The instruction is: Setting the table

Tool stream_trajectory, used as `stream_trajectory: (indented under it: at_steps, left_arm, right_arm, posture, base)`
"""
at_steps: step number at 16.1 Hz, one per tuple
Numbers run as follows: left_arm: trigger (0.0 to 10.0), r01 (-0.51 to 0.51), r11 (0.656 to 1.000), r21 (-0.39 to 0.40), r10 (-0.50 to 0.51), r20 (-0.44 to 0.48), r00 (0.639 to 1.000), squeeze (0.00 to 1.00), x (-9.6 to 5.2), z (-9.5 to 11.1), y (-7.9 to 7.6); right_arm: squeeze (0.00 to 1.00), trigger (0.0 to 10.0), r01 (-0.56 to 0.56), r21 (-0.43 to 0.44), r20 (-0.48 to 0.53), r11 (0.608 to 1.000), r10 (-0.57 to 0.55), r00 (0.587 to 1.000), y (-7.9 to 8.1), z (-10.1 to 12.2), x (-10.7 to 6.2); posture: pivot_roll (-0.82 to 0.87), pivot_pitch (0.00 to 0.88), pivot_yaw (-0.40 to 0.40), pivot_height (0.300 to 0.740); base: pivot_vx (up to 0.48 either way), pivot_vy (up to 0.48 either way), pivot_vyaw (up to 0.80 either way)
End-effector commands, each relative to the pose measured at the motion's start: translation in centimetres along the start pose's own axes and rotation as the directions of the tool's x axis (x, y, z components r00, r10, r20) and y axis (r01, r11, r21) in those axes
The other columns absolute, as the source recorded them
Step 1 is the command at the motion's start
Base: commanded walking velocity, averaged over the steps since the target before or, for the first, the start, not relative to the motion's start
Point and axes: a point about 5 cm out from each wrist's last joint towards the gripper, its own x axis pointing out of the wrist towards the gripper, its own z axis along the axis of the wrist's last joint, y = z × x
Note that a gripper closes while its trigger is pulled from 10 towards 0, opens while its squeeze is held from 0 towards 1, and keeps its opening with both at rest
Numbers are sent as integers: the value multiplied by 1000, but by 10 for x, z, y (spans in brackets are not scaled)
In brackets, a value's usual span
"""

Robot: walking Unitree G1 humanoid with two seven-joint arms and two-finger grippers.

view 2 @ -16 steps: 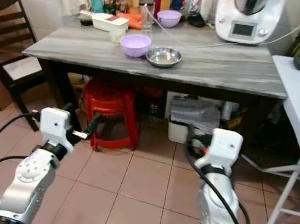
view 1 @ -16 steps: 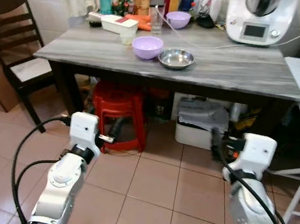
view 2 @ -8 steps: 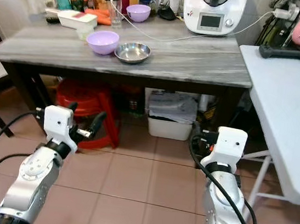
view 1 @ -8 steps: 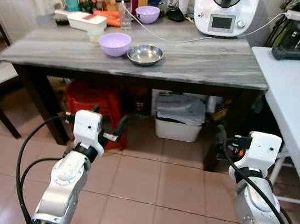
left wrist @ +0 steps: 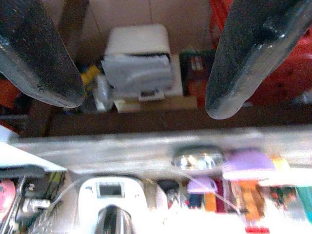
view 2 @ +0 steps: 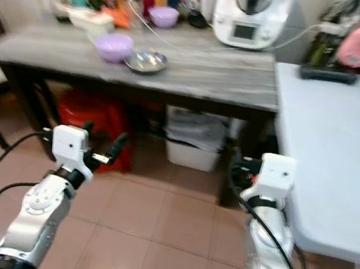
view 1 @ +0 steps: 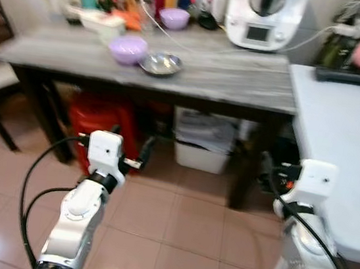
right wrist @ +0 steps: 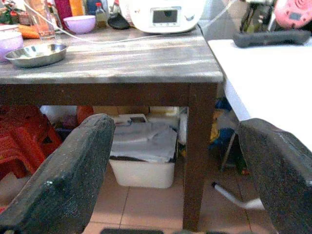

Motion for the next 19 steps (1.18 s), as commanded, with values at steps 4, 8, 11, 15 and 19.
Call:
stream_trajectory:
  at_steps: [4,8,11,15,19]
  left_arm:
    - [10000,-8,1000,7,8,-1,1000,0,0,2,6]
    - [10000,-2,1000,11,2,-2,1000,0,1,2,7]
    - [10000,0,1000,12,0,-1,1000,0,1,2,7]
    - [10000,9,1000,11,-9,-3,1000,0,2,2,5]
    - [10000,16,1000,-15,-17,-13,1000,0,0,0,5]
  right_arm:
    - [0,10000,-6,5,9,1000,6,1000,4,2,2]
    - [0,10000,-5,10,9,1000,5,1000,5,1,2]
    - [0,10000,-8,12,8,1000,8,1000,6,1,2]
    - [0,10000,-6,15,6,1000,6,1000,6,0,3]
    - [0,10000,-8,9,2,1000,8,1000,7,0,3]
  posture:
    - [-155,36,88,740]
    - [-153,37,91,740]
    - [-151,39,93,740]
    - [-150,40,93,740]
    - [-151,44,96,740]
  base:
    - [0,-480,-108]
    - [0,-480,-116]
    - [0,-480,0]
    - [0,-480,0]
    - [0,-240,0]
